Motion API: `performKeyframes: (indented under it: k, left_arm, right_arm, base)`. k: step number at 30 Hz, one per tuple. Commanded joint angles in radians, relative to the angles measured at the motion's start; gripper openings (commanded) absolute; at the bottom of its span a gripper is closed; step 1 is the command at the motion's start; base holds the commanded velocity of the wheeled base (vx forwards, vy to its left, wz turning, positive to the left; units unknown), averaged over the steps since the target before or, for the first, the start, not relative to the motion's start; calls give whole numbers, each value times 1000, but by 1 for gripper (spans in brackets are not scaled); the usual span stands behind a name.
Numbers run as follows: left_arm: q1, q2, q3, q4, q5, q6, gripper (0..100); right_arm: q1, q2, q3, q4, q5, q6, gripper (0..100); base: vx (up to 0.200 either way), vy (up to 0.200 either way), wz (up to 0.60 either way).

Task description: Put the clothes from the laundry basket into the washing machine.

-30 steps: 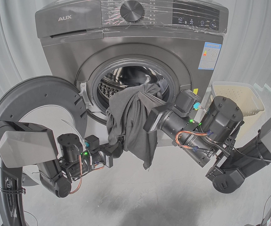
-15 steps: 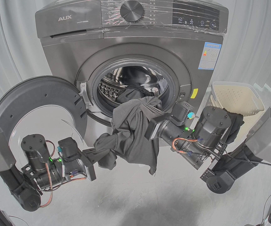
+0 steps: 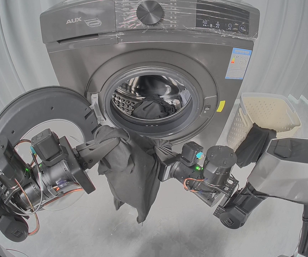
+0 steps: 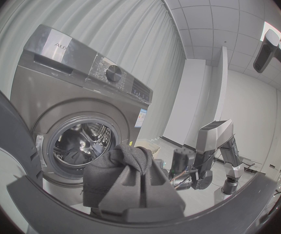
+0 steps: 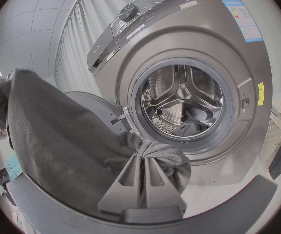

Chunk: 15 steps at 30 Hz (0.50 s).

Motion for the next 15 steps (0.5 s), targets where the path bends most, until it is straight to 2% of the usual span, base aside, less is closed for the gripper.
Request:
performKeyframes:
  k: [1, 2, 8, 15]
  left_arm:
    - [-23, -25, -16, 0, 11, -1, 0]
    - [-27, -24, -19, 0, 17, -1, 0]
    - [-43, -9, -63, 0, 81, -1, 0]
    - [-40, 19, -95, 0, 126, -2, 0]
  right_arm:
    - [2, 27, 13, 0, 0, 1, 0]
    - [4, 27, 19, 0, 0, 1, 100]
    - [31, 18, 135, 0, 1, 1, 100]
    - [34, 13, 227, 0, 1, 0, 100]
  base:
    - [0, 0, 0]
    - [0, 0, 0]
    - [0, 0, 0]
    - [0, 0, 0]
